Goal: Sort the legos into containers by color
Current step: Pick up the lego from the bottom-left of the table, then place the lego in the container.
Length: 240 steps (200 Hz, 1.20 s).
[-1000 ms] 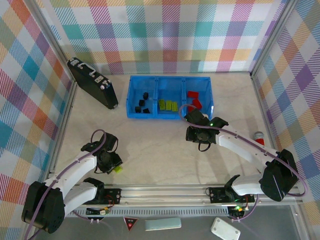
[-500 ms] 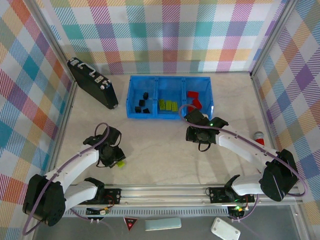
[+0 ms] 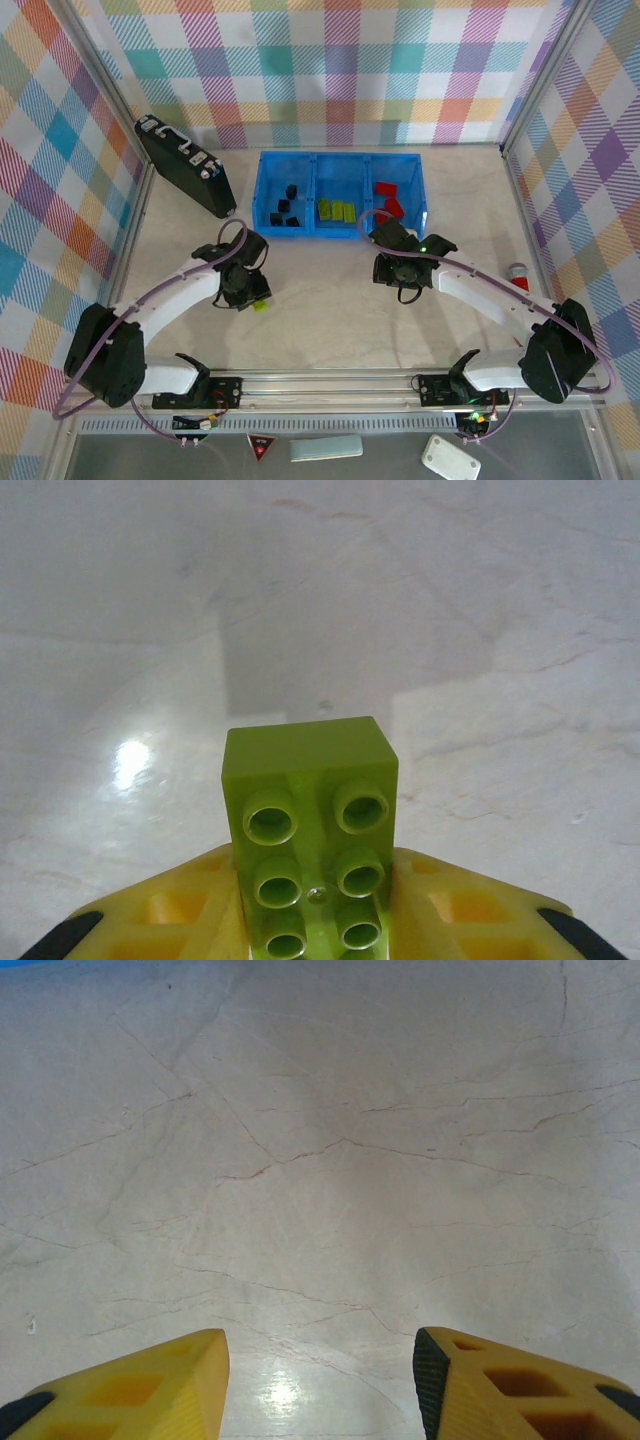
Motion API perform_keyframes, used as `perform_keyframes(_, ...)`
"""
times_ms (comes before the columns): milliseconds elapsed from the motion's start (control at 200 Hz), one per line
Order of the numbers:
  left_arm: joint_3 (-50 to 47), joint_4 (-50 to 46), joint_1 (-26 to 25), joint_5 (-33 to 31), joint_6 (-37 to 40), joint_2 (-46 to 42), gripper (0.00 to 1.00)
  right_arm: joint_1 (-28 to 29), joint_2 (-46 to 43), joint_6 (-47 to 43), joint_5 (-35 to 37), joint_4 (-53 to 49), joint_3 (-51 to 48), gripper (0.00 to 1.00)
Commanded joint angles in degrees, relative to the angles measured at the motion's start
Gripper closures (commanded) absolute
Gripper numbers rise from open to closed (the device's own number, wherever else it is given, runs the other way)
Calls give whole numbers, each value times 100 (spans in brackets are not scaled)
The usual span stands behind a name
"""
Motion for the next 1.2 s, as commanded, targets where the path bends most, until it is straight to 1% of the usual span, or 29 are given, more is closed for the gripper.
perform_keyframes(0, 410, 62, -182, -119, 231, 325, 66, -28, -189, 10, 106, -209, 12, 46)
perform_keyframes(220, 1198, 149, -435, -137, 536, 1097, 66, -29, -367, 12, 169, -341, 18, 46)
perform_keyframes(415, 2166, 110, -568, -151, 793, 1780, 66, -34, -540, 46, 204, -425, 5, 46)
perform_keyframes(810, 3690, 61, -641, -12, 1209, 2842, 66, -30, -921, 153, 360, -683, -12, 46)
perform_keyframes(1195, 5491, 8, -698, -198, 1814, 3955, 66, -32, -1208, 266, 395, -874, 8, 46)
